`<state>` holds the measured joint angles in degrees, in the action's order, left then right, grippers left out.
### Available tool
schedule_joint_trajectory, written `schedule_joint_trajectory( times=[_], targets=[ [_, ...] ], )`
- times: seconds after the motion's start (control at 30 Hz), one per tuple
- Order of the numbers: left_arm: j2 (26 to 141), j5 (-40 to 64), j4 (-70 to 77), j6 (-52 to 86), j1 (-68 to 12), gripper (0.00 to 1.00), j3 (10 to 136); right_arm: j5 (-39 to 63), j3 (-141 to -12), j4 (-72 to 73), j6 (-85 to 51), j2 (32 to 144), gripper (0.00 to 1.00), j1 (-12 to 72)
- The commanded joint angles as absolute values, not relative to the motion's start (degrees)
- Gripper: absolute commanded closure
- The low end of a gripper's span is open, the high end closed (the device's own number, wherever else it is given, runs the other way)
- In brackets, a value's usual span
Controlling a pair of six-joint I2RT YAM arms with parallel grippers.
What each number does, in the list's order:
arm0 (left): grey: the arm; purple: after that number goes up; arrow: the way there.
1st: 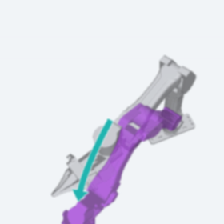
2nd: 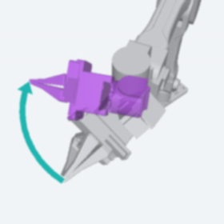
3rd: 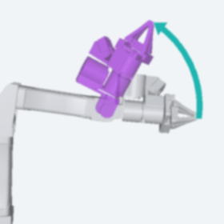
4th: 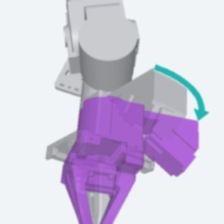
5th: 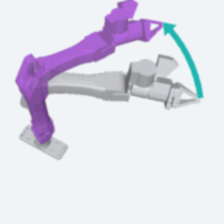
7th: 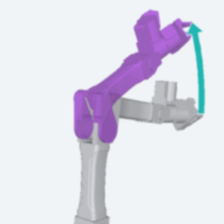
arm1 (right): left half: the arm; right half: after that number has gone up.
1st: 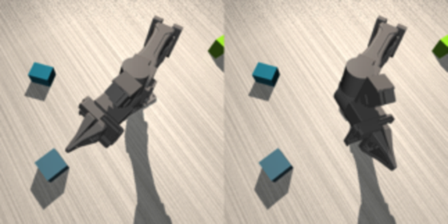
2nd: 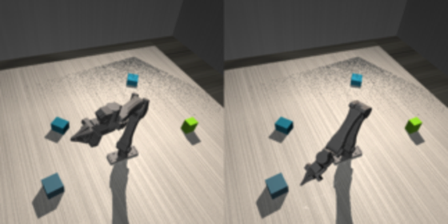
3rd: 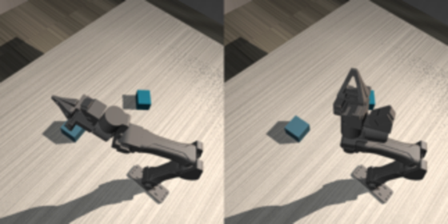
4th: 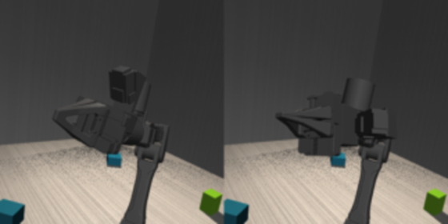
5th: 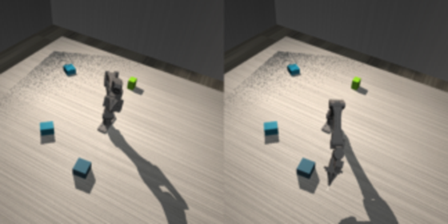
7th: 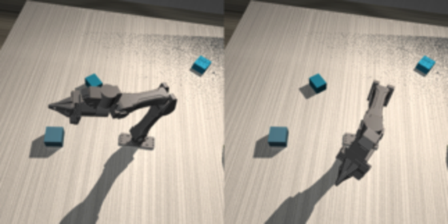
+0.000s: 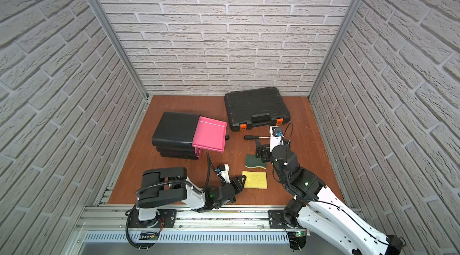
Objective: Take the sponge out of the drawer
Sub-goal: Place the sponge at the center of the board.
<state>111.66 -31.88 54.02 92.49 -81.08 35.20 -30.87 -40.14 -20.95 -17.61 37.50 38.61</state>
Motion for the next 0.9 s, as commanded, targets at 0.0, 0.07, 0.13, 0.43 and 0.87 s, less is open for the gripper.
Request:
schedule_joint_trajectory(
  times=[0.0, 0.07, 0.13, 0.43, 0.87],
  targets=[
    [109.83, -32.21, 47.82, 93.64, -81.32, 0.60, 36.29, -31.55, -39.28, -20.57, -17.93, 36.99, 0.04, 38.02],
    [109.14, -32.19, 45.63, 93.71, -81.42, 0.56, 36.83, -31.71, -39.31, -20.57, -17.85, 37.28, 0.04, 37.73],
    [108.68, -32.22, 44.34, 93.69, -81.51, 0.54, 37.31, -31.82, -39.22, -20.57, -17.85, 37.44, 0.04, 37.53],
    [108.94, -31.69, 43.25, 93.14, -81.55, 0.41, 38.36, -31.47, -39.00, -20.56, -18.01, 37.71, 0.04, 36.87],
    [107.30, -31.36, 38.87, 92.34, -81.46, 0.25, 39.64, -31.14, -38.85, -20.83, -18.08, 38.01, 0.04, 36.30]
  ],
)
